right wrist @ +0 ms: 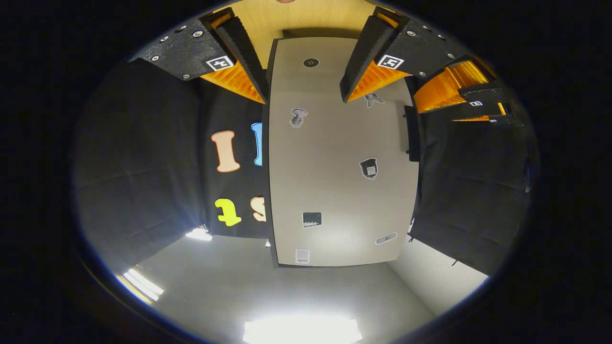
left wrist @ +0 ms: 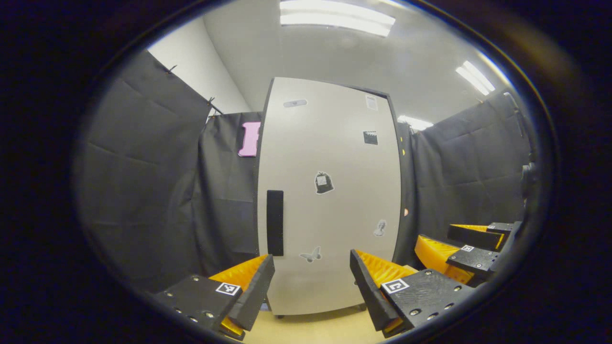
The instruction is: Open the cabinet door with the right hand, grasp the bottle in the cabinet with the left hand and place it on the coaster, then close the cabinet door with the right hand.
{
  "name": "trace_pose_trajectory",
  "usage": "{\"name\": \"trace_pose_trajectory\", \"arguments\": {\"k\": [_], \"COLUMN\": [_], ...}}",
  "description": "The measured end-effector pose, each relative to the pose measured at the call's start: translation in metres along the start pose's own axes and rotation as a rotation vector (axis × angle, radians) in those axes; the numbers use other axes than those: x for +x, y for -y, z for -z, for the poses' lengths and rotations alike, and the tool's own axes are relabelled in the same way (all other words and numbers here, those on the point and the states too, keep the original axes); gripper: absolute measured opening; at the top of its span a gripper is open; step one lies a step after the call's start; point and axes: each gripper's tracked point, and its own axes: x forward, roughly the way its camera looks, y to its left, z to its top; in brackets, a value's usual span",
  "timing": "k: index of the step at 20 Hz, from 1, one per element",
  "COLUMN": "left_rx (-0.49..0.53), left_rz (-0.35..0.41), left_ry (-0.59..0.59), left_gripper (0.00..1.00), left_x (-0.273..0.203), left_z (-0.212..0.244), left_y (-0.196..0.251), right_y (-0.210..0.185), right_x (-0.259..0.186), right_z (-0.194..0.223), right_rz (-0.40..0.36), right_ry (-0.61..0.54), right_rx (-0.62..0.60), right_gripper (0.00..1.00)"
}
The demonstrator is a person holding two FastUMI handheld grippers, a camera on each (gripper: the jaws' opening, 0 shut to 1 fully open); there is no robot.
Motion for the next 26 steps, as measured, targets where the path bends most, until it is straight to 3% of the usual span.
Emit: {"name": "trace_pose_trajectory", "arguments": {"k": [12, 13, 14, 15, 16, 18, 19, 20, 21, 26], "left_rx": [0.009, 0.009, 0.01, 0.013, 0.014, 0.01, 0.007, -0.003, -0.014, -0.013], "left_rz": [0.001, 0.001, 0.002, 0.002, -0.002, -0.007, -0.006, -0.002, -0.002, -0.006], "left_ry": [-0.005, -0.006, -0.007, -0.008, -0.008, -0.007, -0.002, -0.001, -0.004, -0.007], "left_gripper": [0.99, 0.91, 0.99, 0.99, 0.91, 0.91, 0.98, 0.99, 0.91, 0.91], "left_x": [0.004, 0.004, 0.004, 0.005, 0.006, 0.008, 0.008, 0.01, 0.011, 0.016], "left_z": [-0.002, -0.001, 0.0, 0.0, -0.001, -0.001, -0.002, -0.002, -0.001, -0.003], "left_y": [0.005, 0.006, 0.007, 0.008, 0.007, 0.006, 0.006, 0.007, 0.007, 0.004], "right_y": [0.003, 0.003, 0.004, 0.004, 0.005, 0.006, 0.007, 0.008, 0.009, 0.01], "right_x": [0.003, 0.004, 0.005, 0.005, 0.005, 0.007, 0.009, 0.01, 0.012, 0.021], "right_z": [-0.001, -0.001, 0.0, 0.0, 0.0, -0.001, -0.003, -0.004, -0.005, -0.007], "right_rz": [-0.006, -0.01, -0.011, -0.011, -0.011, -0.016, -0.019, -0.021, -0.025, -0.061], "right_ry": [0.004, 0.005, 0.005, 0.004, 0.003, 0.004, 0.008, 0.011, 0.014, 0.028], "right_rx": [0.011, 0.016, 0.018, 0.016, 0.017, 0.022, 0.02, 0.018, 0.019, 0.012], "right_gripper": [0.93, 0.93, 0.93, 0.93, 0.93, 0.93, 0.92, 0.93, 0.93, 0.93]}}
